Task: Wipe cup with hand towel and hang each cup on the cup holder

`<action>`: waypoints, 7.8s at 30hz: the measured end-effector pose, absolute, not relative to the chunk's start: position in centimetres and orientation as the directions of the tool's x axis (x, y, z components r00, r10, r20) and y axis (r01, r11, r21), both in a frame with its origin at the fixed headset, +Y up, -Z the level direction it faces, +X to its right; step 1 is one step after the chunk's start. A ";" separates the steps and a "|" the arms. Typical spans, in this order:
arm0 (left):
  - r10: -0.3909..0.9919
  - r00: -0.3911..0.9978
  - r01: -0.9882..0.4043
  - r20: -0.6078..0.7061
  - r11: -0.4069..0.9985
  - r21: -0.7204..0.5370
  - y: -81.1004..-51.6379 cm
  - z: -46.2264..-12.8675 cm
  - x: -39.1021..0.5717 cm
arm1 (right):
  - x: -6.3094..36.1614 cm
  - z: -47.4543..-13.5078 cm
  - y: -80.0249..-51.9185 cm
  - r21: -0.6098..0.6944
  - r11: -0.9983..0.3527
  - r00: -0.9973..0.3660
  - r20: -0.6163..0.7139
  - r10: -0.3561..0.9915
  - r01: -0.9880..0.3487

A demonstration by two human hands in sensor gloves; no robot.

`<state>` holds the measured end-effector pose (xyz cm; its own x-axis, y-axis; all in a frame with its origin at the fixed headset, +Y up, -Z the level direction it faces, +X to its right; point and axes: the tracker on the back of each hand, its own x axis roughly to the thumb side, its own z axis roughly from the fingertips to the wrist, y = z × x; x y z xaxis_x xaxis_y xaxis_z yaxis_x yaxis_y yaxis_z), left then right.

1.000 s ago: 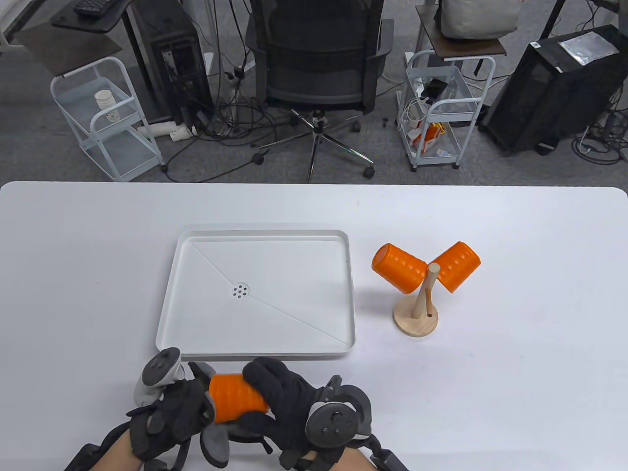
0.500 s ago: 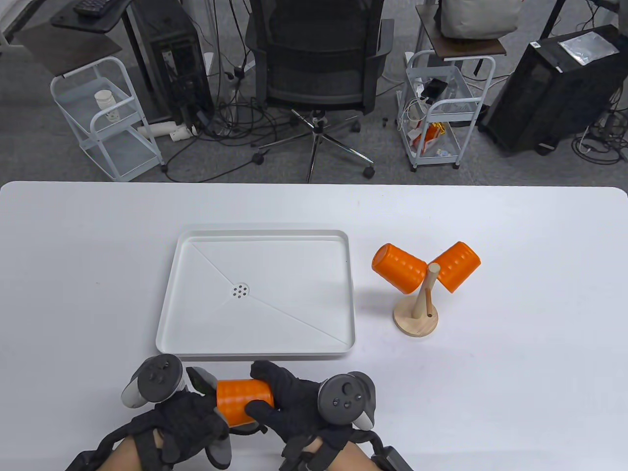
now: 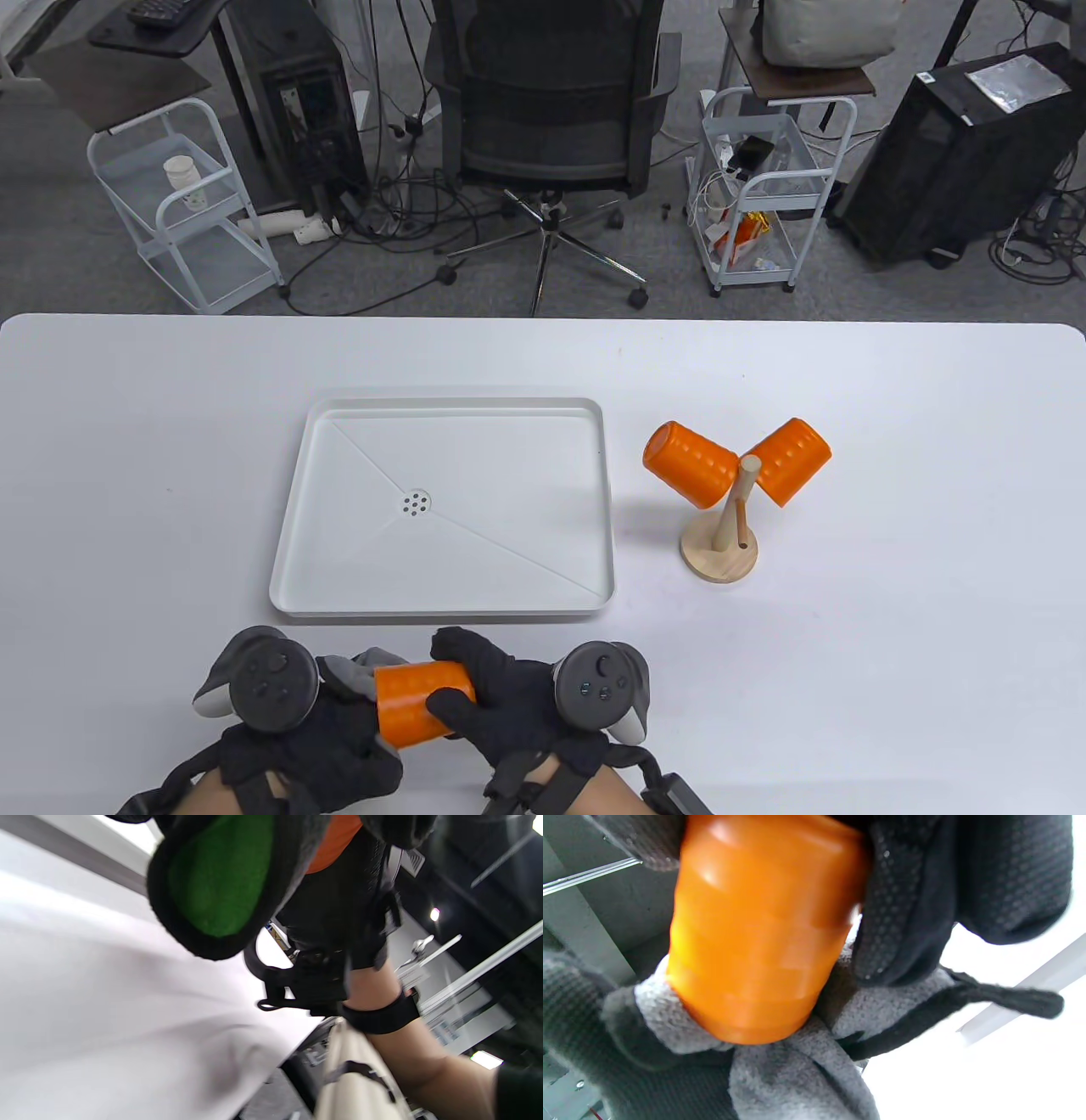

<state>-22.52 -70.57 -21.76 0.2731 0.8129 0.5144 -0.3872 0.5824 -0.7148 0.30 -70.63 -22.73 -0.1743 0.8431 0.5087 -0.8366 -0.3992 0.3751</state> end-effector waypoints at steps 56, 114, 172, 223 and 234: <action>0.994 -0.041 -0.378 0.105 0.082 -0.922 -73.7 -23.3 -22.5 | -0.3 -21.7 -69.8 0.241 -0.590 -0.285 0.698 0.657 -0.771; 0.771 0.406 -0.485 0.491 0.637 -0.599 -69.8 -21.9 -23.3 | 0.4 -22.6 -70.7 0.333 -0.398 -0.220 0.462 0.859 -0.855; 0.804 0.374 -0.469 0.462 0.593 -0.654 -71.0 -22.4 -23.1 | 0.5 -22.7 -70.9 0.341 -0.414 -0.233 0.463 0.855 -0.844; 0.982 0.124 -0.702 0.139 0.186 -0.687 -72.3 -24.3 -25.8 | 4.6 -20.4 -64.1 -0.286 -0.573 -0.500 0.827 0.257 -0.768; 0.985 0.124 -0.704 0.119 0.172 -0.690 -72.2 -24.3 -25.7 | 13.5 -18.9 -60.5 -0.619 -0.378 -0.716 0.665 0.212 -0.688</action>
<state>-25.68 -72.20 -24.34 0.1240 0.9852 0.1185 -0.7036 0.1716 -0.6895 13.47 -60.52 -18.88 -0.7157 0.2121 0.6654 -0.6880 -0.3783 -0.6194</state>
